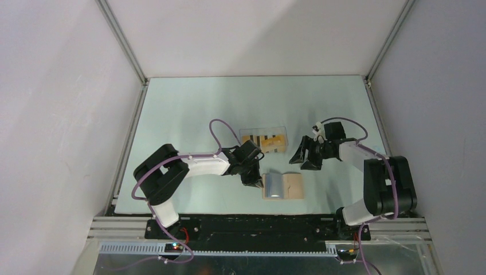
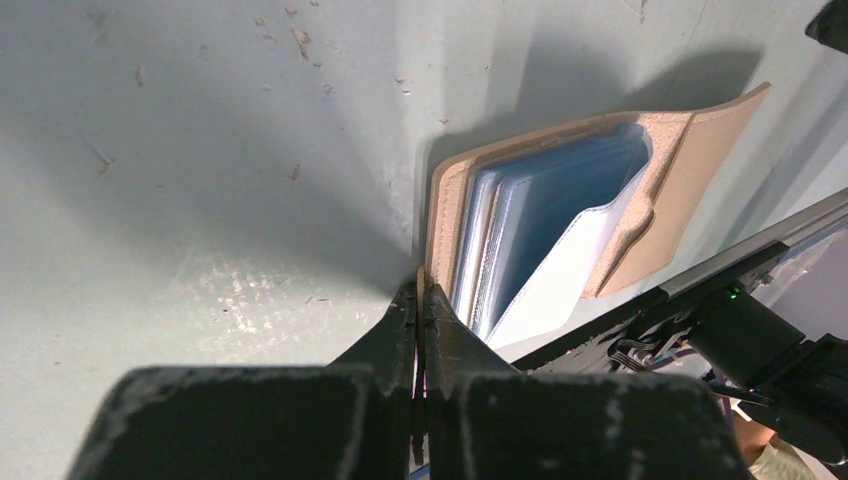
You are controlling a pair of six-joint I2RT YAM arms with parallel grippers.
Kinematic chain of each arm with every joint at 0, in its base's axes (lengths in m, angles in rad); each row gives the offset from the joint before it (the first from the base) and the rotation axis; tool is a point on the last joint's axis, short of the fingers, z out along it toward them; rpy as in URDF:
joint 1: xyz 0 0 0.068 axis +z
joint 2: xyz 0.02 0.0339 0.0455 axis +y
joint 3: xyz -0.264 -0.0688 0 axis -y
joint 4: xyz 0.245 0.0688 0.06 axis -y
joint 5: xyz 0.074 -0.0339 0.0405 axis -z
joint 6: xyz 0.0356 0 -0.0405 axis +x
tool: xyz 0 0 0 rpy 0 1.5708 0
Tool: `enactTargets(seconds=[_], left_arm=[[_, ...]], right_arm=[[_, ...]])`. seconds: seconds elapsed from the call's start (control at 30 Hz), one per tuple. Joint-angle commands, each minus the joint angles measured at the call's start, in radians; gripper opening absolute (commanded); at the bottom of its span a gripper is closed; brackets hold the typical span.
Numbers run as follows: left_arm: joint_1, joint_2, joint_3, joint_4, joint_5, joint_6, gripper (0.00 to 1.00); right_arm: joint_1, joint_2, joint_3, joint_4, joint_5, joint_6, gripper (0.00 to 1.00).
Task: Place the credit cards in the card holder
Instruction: Close the card holder at the center of the board.
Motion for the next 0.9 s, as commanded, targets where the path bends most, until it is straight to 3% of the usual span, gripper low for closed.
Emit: enactTargets(seconds=[0.0, 0.27, 0.53, 0.87], left_arm=[[-0.005, 0.015, 0.018, -0.023, -0.046, 0.035, 0.00], [-0.005, 0.022, 0.021, -0.025, -0.044, 0.034, 0.00], [-0.005, 0.021, 0.019, -0.025, -0.047, 0.031, 0.00], [-0.005, 0.022, 0.020, -0.025, -0.048, 0.028, 0.00]], right_arm=[[-0.005, 0.076, 0.037, 0.057, -0.056, -0.058, 0.69], [0.015, 0.181, 0.048, -0.019, -0.131, -0.069, 0.67], [0.047, 0.120, 0.050, -0.156, -0.154, -0.071, 0.64], [0.057, 0.060, 0.051, -0.170, -0.307, -0.018, 0.64]])
